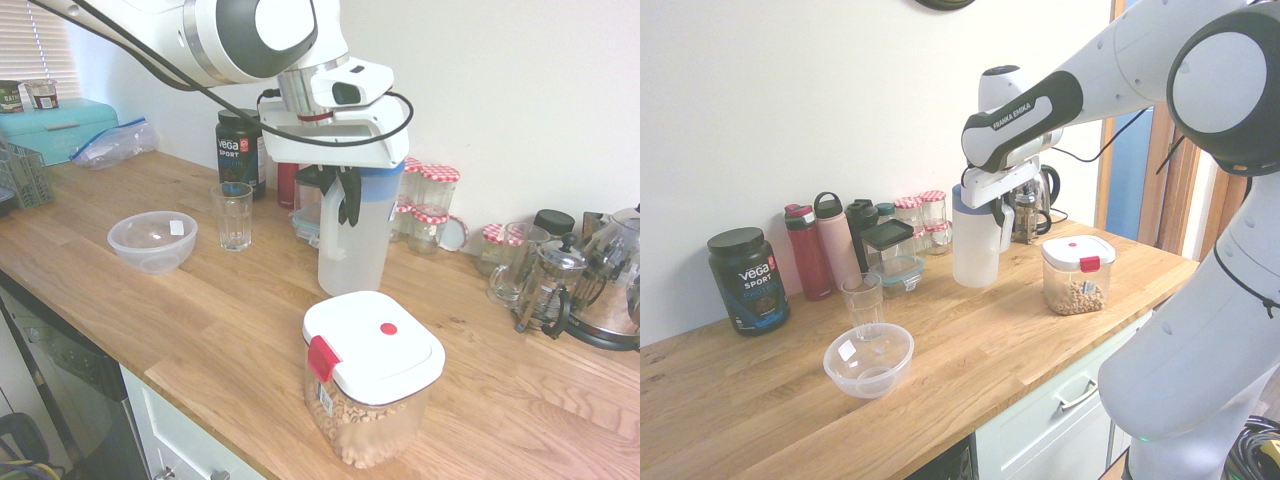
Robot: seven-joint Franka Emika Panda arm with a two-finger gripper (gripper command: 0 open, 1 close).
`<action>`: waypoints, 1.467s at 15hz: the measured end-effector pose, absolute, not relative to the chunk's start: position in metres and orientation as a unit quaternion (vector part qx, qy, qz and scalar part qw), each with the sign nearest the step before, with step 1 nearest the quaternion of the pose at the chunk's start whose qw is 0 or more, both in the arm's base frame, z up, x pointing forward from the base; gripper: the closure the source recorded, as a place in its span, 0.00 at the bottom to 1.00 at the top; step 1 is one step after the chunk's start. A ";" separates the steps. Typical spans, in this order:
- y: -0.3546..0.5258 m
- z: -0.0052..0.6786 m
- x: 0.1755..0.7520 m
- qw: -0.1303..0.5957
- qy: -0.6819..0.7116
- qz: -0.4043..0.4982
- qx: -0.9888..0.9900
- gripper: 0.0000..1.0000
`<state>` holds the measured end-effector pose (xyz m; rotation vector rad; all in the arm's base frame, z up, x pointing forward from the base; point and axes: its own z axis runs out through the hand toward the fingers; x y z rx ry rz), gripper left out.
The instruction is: Pour me some water
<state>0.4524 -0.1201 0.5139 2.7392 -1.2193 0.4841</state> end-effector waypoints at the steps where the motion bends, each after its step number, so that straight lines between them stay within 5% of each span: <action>1: -0.121 0.510 0.454 0.053 -0.403 0.156 0.900 1.00; 3: -0.122 0.506 0.455 0.053 -0.404 0.152 0.900 1.00; 4: -0.124 0.505 0.455 0.053 -0.405 0.152 0.900 0.00; 22: -0.133 0.521 0.428 0.006 -0.446 0.116 0.887 0.00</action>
